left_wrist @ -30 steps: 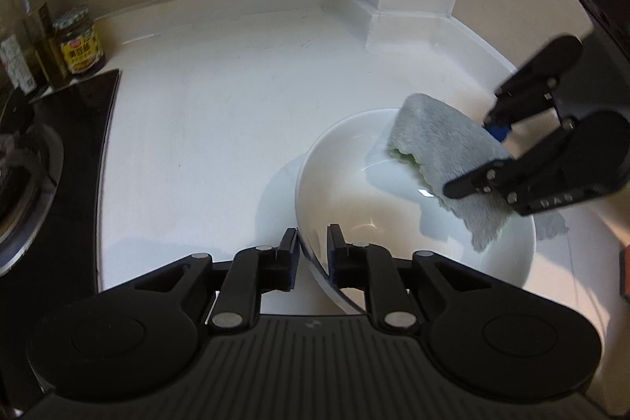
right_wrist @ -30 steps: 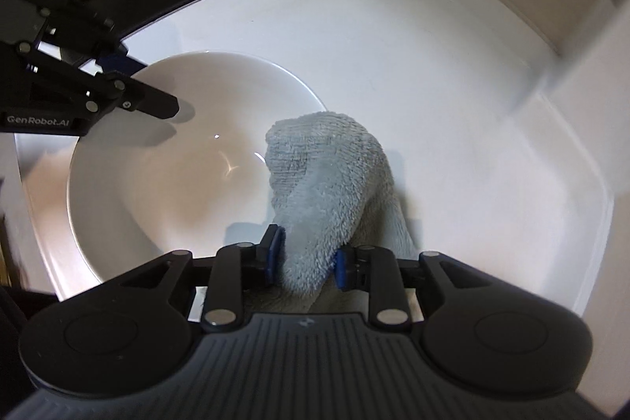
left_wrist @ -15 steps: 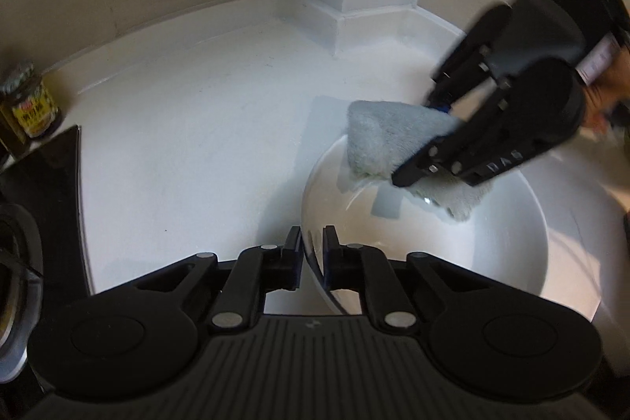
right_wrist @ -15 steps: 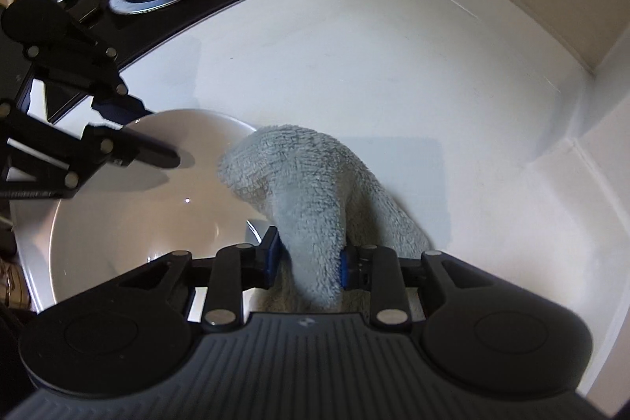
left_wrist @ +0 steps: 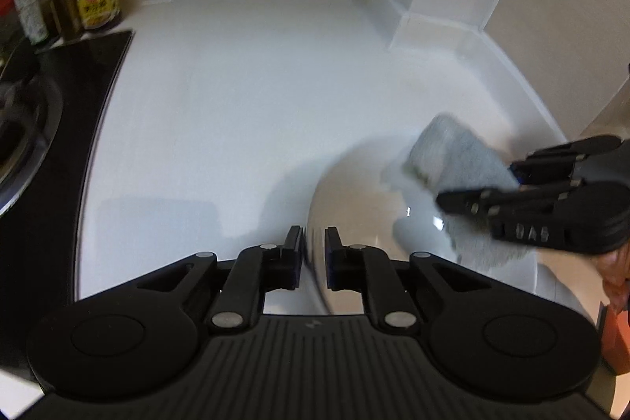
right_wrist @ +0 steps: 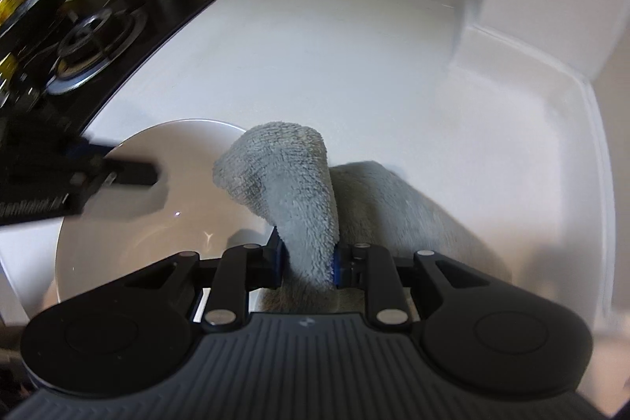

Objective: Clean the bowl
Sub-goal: 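Wipe the bowl's inner wall with the cloth in the right gripper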

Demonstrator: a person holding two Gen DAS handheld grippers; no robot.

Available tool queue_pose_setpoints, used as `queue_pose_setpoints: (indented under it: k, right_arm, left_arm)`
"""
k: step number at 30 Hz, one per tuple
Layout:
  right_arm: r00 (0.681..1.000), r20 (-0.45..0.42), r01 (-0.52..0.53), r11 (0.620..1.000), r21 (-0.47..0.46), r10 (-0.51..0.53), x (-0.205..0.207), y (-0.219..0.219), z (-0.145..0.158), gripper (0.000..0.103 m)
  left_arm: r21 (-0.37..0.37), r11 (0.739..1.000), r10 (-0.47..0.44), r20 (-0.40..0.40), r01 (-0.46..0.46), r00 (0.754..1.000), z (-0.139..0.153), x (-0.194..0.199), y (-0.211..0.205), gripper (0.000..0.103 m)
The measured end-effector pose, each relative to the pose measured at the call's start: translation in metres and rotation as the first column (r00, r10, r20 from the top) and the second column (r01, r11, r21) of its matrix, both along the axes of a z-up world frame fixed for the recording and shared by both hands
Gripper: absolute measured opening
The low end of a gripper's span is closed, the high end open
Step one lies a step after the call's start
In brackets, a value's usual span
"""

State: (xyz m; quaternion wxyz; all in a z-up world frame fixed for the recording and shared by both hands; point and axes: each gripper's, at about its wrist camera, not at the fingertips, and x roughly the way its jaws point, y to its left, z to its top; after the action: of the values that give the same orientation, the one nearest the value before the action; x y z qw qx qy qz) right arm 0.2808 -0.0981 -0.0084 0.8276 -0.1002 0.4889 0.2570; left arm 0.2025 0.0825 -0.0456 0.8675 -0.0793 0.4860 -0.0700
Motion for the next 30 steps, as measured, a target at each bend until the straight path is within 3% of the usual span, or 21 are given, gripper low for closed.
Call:
queue_pose_setpoints:
  k: [4, 7, 11, 14, 20, 26, 30]
  right_arm:
    - [0.997, -0.011, 0.082, 0.996, 0.027, -0.082, -0.009, -0.007, -0.001, 0.017]
    - [0.992, -0.015, 0.128, 0.991, 0.031, -0.127, -0.020, -0.008, -0.002, 0.017]
    - [0.995, -0.016, 0.095, 0.995, 0.013, -0.094, -0.032, -0.009, 0.000, 0.017]
    - [0.998, -0.060, -0.034, 0.999, -0.025, 0.033, -0.038, -0.007, 0.004, 0.022]
    - [0.959, -0.139, -0.258, 0.964, -0.066, 0.248, -0.026, -0.003, 0.013, 0.026]
    - [0.920, -0.121, -0.389, 0.907, -0.161, 0.373, -0.003, 0.016, 0.017, 0.025]
    - [0.911, -0.103, -0.411, 0.896, -0.167, 0.399, 0.014, 0.029, 0.018, 0.021]
  left_arm:
    - [-0.023, 0.999, 0.049, -0.009, -0.049, 0.999, 0.003, -0.013, 0.002, 0.014]
    - [0.004, 1.000, 0.016, 0.010, -0.016, 1.000, 0.003, -0.013, 0.001, 0.010]
    - [0.025, 0.998, -0.056, 0.018, 0.056, 0.998, 0.003, -0.006, 0.004, 0.006]
    - [0.043, 0.991, -0.131, 0.022, 0.130, 0.991, 0.002, 0.002, 0.004, 0.004]
    - [0.115, 0.954, -0.281, 0.040, 0.275, 0.959, 0.002, 0.011, -0.007, 0.005]
    - [0.145, 0.916, -0.384, 0.046, 0.374, 0.922, 0.001, 0.021, -0.013, 0.004]
    - [0.148, 0.900, -0.420, 0.050, 0.409, 0.906, 0.001, 0.026, -0.017, 0.004]
